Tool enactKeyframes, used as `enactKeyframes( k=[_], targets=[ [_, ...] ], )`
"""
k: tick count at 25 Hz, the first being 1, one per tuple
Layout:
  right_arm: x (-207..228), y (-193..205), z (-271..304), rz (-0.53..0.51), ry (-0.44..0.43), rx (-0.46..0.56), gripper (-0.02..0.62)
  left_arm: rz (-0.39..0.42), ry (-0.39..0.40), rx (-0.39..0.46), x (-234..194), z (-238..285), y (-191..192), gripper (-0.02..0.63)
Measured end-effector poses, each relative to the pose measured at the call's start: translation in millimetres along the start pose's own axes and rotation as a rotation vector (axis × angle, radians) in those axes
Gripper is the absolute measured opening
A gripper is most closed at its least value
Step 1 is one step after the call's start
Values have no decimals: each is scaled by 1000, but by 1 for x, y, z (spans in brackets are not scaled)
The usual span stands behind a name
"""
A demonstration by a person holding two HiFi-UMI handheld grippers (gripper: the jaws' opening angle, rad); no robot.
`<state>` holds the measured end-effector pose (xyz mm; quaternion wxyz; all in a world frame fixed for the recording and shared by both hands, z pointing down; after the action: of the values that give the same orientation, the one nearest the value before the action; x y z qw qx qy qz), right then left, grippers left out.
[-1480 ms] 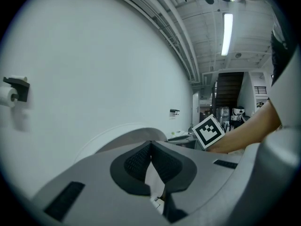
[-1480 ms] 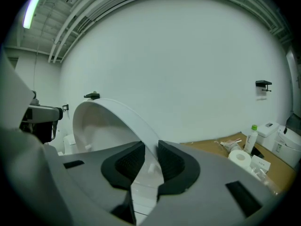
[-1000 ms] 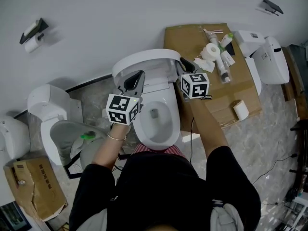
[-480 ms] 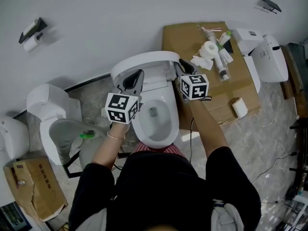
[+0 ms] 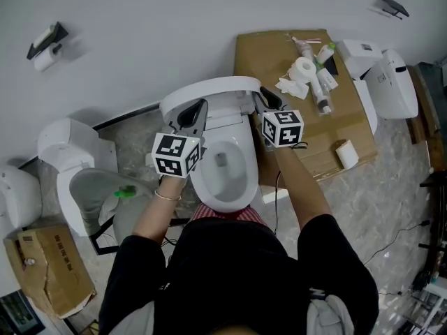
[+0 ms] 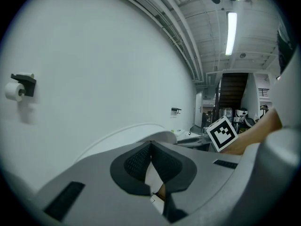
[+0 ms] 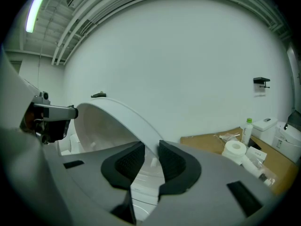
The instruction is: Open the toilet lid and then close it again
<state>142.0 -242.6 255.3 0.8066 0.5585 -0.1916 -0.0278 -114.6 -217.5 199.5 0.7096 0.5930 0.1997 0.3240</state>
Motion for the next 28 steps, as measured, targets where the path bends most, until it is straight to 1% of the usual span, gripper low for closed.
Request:
enactKeyframes(
  k=[10,15,22,28],
  targets=[
    [0,7,-7,6,-13,-2,95,-12,-12,-5,9,-6,3,5],
    [-1,10,-14,-3,-12,-15,94,-50,-20,-3,13,-11,8,4],
    [-1,12,-18,-20,-23,-21,94,-54,-44,-5,20,-15,9,5],
    [-1,15,-23,-32,-52,-28,95,-54,-60,-5,29,-16,11,5]
  ],
)
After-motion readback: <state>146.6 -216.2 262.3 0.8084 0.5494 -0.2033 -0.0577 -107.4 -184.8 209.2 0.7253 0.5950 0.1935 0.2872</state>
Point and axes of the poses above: the fingertips, and each gripper's own axes: z forward along the fingers, x to its right, y out of its underside, the point moved 10 cm from there along -z, backward along the fingers, and after that the axes turned 10 degrees about z, right-handed, at the moved point
